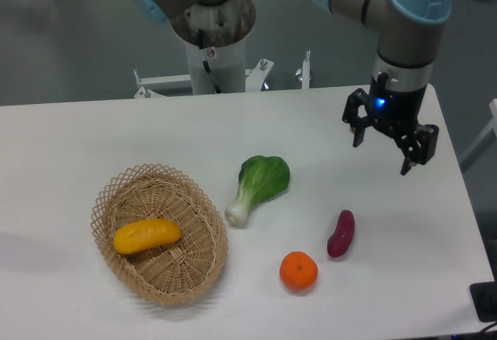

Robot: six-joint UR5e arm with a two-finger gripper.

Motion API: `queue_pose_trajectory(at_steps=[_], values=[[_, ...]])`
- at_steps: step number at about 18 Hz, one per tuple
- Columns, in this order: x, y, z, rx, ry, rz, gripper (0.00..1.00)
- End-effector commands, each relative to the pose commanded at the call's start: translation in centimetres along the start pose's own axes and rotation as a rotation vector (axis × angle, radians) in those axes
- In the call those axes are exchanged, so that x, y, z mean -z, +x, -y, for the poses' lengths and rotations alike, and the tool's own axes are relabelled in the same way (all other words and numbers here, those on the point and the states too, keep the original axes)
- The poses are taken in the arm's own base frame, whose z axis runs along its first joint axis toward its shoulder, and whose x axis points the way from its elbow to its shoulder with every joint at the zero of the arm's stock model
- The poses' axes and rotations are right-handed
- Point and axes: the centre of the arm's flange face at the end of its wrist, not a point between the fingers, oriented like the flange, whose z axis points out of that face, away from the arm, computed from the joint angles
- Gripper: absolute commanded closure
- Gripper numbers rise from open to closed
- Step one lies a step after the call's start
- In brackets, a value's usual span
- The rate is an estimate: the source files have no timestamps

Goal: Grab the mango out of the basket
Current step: 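Move the open gripper over the wicker basket toward the yellow mango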

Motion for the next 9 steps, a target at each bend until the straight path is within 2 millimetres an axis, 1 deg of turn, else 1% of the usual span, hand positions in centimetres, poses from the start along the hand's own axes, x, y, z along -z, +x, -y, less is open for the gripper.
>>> queue_pose_trajectory(at_steps=[1, 2, 4, 5, 7, 9], values=[[0.0, 0.7, 0.2, 0.038, 0.005, 0.010, 0.00], [-0.4, 1.4, 0.6, 0.060, 0.015, 0.012, 0.00], [-1.4, 2.9, 2.4, 0.080, 0.029, -0.002, 0.00], [-1.8, 3.7, 3.4, 0.097, 0.032, -0.011, 0.00], [-2.5, 5.7, 6.3, 0.125, 0.038, -0.037, 0.00], [-3.4, 7.4, 8.5, 0.149, 0.039, -0.062, 0.00]])
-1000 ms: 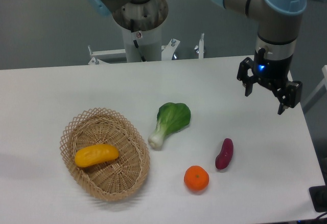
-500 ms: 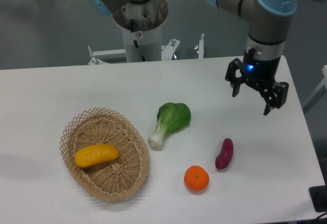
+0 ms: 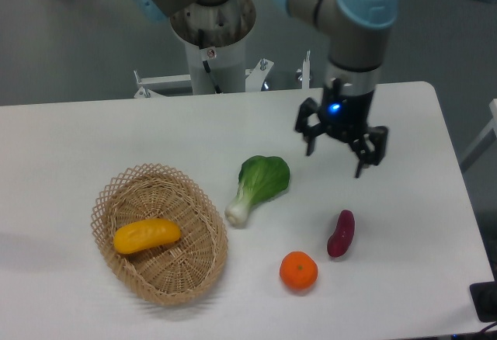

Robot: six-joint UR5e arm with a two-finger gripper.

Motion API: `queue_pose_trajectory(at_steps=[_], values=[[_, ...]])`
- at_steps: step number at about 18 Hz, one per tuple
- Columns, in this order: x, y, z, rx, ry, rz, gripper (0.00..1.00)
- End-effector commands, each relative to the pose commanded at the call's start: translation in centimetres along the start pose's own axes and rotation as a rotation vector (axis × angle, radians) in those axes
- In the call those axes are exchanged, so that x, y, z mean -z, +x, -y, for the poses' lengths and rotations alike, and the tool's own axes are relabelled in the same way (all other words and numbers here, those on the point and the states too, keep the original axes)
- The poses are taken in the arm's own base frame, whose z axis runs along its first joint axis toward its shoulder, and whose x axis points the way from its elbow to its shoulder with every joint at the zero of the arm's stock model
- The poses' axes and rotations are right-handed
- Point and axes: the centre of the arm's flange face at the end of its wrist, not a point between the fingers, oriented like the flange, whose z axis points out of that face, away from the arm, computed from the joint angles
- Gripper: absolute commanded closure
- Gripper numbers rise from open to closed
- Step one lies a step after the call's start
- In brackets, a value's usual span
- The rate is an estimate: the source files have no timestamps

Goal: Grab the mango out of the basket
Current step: 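Move the open gripper over the wicker basket toward the yellow mango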

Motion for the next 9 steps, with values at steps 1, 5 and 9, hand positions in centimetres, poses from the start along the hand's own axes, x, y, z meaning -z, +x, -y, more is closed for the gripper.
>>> queue_pose_trajectory(at_steps=[1, 5, 9], values=[[-0.6, 0.8, 0.6, 0.011, -0.005, -0.007, 0.00], [-3.3, 5.6, 4.1, -0.065, -0.003, -0.049, 0.00], [-6.3, 9.3, 7.3, -0.154, 0.001, -0.076, 0.00]])
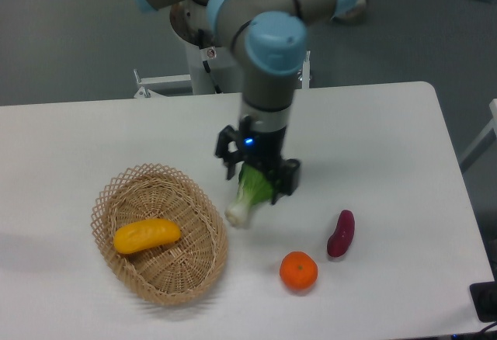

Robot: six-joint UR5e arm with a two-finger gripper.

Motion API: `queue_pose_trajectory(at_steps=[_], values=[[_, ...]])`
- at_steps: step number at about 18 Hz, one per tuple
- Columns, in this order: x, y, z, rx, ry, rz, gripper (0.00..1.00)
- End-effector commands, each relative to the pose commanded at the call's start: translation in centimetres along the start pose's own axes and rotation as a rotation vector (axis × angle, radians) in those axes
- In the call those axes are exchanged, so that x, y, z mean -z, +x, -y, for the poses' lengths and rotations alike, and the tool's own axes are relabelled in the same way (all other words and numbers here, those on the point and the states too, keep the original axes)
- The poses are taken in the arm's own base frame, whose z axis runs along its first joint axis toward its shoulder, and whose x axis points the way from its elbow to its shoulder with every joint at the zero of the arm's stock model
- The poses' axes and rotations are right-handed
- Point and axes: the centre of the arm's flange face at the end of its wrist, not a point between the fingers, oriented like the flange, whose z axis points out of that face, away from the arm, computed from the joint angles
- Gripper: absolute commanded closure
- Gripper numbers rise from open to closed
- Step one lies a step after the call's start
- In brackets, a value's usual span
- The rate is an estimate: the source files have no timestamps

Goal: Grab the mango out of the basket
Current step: 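Move the open gripper over the wicker basket toward the yellow mango, then lower the gripper onto the yellow mango and close around it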

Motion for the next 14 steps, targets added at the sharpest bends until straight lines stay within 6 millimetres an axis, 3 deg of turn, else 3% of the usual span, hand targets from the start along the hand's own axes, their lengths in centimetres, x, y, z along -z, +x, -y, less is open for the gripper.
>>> queue_pose_trajectory(at_steps=[7, 11, 14], values=[[-4.7, 4.8, 4.8, -0.184, -0.013, -0.025, 0.00], [-7.2, 6.6, 6.3, -0.253, -0.050, -0.046, 0.00], [-10.2, 8.6, 7.0, -0.294, -0.115, -0.064, 0.00]])
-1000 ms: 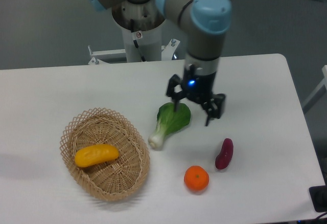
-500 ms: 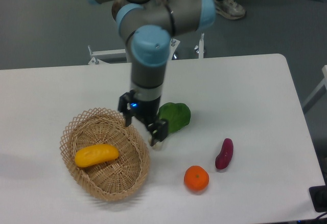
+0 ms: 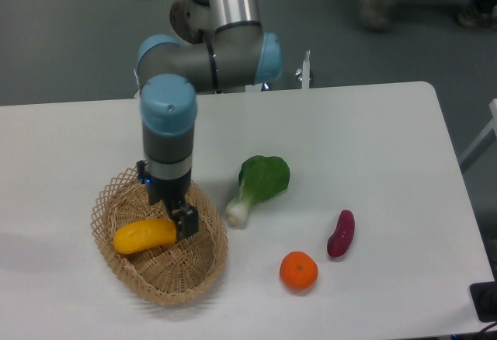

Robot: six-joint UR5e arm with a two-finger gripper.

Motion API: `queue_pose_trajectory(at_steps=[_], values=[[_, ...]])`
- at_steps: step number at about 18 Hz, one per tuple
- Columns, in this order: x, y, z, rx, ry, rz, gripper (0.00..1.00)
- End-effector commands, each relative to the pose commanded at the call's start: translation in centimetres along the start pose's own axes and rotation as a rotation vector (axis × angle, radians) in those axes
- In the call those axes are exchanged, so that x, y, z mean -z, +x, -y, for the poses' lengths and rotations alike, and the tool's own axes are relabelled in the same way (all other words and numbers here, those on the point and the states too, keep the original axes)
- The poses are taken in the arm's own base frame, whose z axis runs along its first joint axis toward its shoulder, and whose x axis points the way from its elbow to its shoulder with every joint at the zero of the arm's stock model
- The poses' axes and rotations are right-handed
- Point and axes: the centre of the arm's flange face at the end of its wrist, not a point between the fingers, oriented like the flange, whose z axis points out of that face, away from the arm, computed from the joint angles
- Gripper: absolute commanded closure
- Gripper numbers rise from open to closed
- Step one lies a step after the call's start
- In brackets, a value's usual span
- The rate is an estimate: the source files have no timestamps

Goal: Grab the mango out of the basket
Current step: 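Lower the gripper onto the yellow mango and close around it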

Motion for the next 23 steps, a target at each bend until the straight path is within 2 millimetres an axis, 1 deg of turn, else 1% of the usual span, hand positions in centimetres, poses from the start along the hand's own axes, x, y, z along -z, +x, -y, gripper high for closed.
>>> queue_pose_trajectory(at_steps=[2, 6, 9, 10, 11, 15, 19, 21, 23], values=[[-0.6, 0.8, 1.0, -0.021, -0.020, 0.001, 0.00], [-2.2, 1.2, 1.8, -0.028, -0.026, -0.008, 0.00], [-3.1, 1.5, 1.8, -0.028, -0.030, -0.016, 0.00], [-3.5, 1.6, 2.1, -0.034, -0.032, -0.021, 0.00], [-3.5, 1.5, 2.3, -0.036, -0.028, -0.014, 0.00], [-4.2, 1.5, 2.3, -0.035, -0.029, -0.016, 0.00], [-5.4, 1.5, 2.5, -0.040, -0.026, -0.009, 0.00], [-5.2, 1.7, 2.7, -0.045, -0.020, 0.001, 0.00], [-5.6, 1.8, 2.7, -0.040, -0.024, -0.004, 0.00]])
